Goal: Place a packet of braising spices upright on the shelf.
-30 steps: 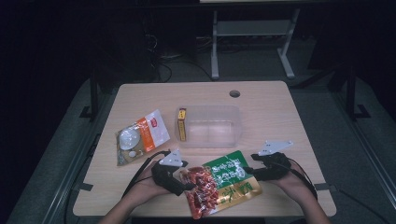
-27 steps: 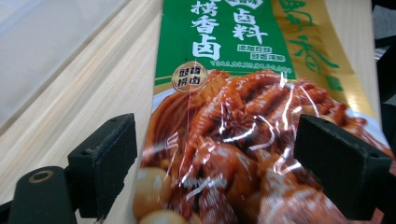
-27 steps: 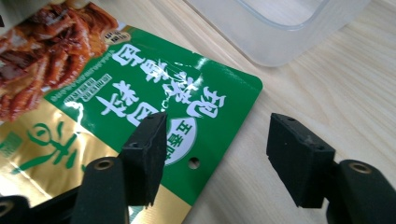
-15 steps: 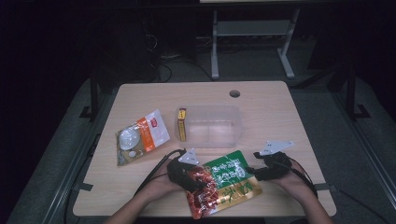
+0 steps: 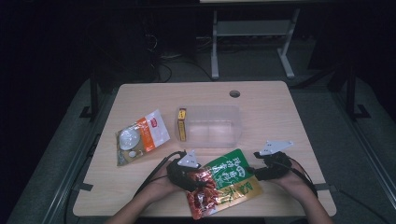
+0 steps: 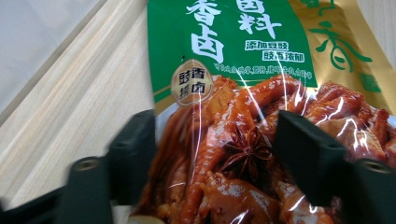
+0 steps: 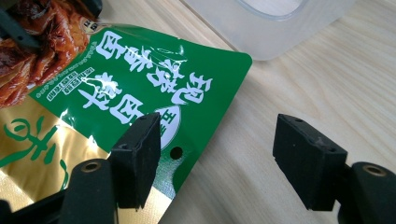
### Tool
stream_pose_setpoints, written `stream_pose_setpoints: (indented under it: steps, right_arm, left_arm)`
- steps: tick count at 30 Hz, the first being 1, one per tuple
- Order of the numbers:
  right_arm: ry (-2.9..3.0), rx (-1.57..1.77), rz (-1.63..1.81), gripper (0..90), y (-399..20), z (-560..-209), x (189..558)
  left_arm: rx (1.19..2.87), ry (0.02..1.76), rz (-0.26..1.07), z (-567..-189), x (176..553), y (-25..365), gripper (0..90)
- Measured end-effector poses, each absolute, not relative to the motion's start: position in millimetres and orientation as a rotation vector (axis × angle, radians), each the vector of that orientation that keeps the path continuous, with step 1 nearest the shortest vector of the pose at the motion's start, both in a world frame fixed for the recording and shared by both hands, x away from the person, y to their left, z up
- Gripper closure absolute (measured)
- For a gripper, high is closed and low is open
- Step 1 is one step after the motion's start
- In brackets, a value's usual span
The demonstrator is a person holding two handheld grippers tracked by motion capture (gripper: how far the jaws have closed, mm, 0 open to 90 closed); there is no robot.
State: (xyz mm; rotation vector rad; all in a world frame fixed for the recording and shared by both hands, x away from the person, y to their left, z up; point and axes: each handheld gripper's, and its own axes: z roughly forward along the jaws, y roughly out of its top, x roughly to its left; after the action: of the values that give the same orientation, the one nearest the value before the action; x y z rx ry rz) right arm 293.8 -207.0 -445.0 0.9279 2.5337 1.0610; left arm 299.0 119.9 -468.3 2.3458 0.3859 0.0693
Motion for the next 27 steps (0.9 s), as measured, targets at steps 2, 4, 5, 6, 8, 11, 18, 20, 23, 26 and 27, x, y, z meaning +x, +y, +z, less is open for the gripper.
stream_pose_setpoints:
  steps: [2, 4, 5, 6, 8, 11, 18, 20, 23, 26, 27]
  right_arm:
    - [2.533, 0.929, 1.065, 31.9, -207, -445, 294]
    - [2.533, 0.937, 1.067, 31.9, -208, -444, 294]
    - [2.532, 0.938, 1.070, 31.9, -208, -444, 294]
    - [2.531, 0.941, 1.075, 31.9, -208, -443, 294]
    - [2.527, 0.935, 1.079, 31.4, -208, -442, 294]
    - [2.521, 0.932, 1.094, 31.2, -209, -441, 294]
    - [2.514, 0.928, 1.149, 31.4, -213, -439, 293]
    - [2.502, 0.930, 1.161, 31.3, -214, -438, 292]
    - [2.516, 0.937, 1.177, 31.0, -213, -435, 291]
    - [2.524, 0.925, 1.213, 30.6, -212, -434, 290]
    - [2.526, 0.917, 1.228, 30.7, -212, -433, 289]
  left_arm:
    - [2.351, 0.368, 0.076, -467, 297, 119, 44.6]
    - [2.360, 0.356, 0.080, -466, 296, 119, 52.5]
    - [2.369, 0.341, 0.082, -466, 296, 119, 56.4]
    - [2.357, 0.346, 0.074, -466, 295, 117, 60.4]
    - [2.356, 0.346, 0.070, -466, 295, 117, 69.0]
    - [2.351, 0.361, 0.043, -466, 296, 114, 76.8]
    - [2.319, 0.412, -0.022, -466, 300, 117, 87.2]
    - [2.317, 0.417, -0.039, -464, 301, 118, 88.5]
    - [2.306, 0.410, -0.050, -461, 301, 120, 89.2]
    - [2.295, 0.380, -0.032, -453, 298, 123, 89.2]
    - [2.286, 0.374, -0.033, -450, 298, 124, 89.3]
